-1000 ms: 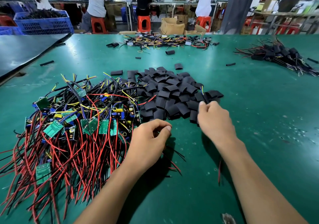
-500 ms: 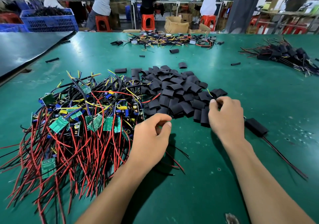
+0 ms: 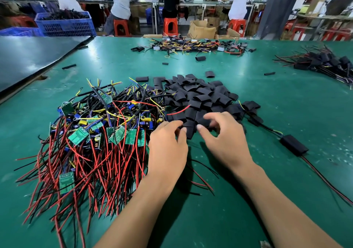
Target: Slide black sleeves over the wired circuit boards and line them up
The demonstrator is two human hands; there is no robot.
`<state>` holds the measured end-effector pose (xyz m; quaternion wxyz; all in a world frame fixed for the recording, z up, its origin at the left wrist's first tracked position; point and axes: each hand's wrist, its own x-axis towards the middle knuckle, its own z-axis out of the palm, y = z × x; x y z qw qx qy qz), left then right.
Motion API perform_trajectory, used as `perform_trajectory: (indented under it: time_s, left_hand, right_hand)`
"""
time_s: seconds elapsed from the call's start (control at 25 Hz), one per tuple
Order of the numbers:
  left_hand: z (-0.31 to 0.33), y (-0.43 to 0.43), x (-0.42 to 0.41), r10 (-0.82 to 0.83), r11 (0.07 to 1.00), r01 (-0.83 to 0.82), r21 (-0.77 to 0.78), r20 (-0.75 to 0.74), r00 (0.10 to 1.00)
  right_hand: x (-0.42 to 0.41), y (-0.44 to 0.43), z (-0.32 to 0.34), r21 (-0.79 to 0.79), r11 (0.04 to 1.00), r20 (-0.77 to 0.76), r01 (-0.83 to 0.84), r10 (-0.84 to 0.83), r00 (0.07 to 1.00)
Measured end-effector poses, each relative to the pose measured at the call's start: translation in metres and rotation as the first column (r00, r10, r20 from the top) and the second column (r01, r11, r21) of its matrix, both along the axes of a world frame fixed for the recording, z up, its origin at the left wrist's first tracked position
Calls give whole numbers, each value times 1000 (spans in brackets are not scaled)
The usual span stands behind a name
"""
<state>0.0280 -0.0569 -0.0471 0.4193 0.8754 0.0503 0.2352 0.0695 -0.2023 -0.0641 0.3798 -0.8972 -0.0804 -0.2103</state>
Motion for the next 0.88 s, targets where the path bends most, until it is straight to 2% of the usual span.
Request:
perform_trajectory:
  time_s: [0.12, 0.24, 0.36, 0.44, 0.56, 0.64, 0.72, 0.8, 0.88]
  left_hand:
    - [-2, -1, 1, -33, 999, 34, 25, -25, 999]
    - [-6, 1, 2, -77, 996, 77, 43, -2, 997]
    - [-10, 2, -1, -123, 992, 120, 46, 51, 991]
    - [-11, 3, -2, -148, 989, 144, 39, 112, 983]
    - [-11, 1, -2, -150, 988, 157, -8, 265, 953]
    - [-11, -2, -1, -167, 983, 185, -16, 358, 918]
    - [-12, -5, -2, -252, 965, 257, 43, 405, 879]
    - [-13, -7, -3, -324, 944, 319, 84, 409, 853]
    - [-14, -8, -3, -356, 931, 353, 88, 415, 837]
  right_hand:
    - [-4, 14, 2, 183, 952, -7, -244, 250, 968]
    - [-4, 22, 5, 285, 887, -83, -364, 401, 912]
    - [-2, 24, 7, 432, 839, -166, -332, 436, 885]
    - [-3, 28, 9, 561, 773, -177, -296, 461, 870]
    - [0, 31, 12, 721, 666, -132, -190, 401, 906]
    - [4, 30, 13, 805, 586, -168, -88, 368, 915]
    - [6, 29, 14, 848, 528, -241, -38, 448, 861]
    - [4, 27, 13, 868, 490, -246, -83, 568, 785]
    - [4, 21, 12, 829, 518, -205, -209, 630, 749]
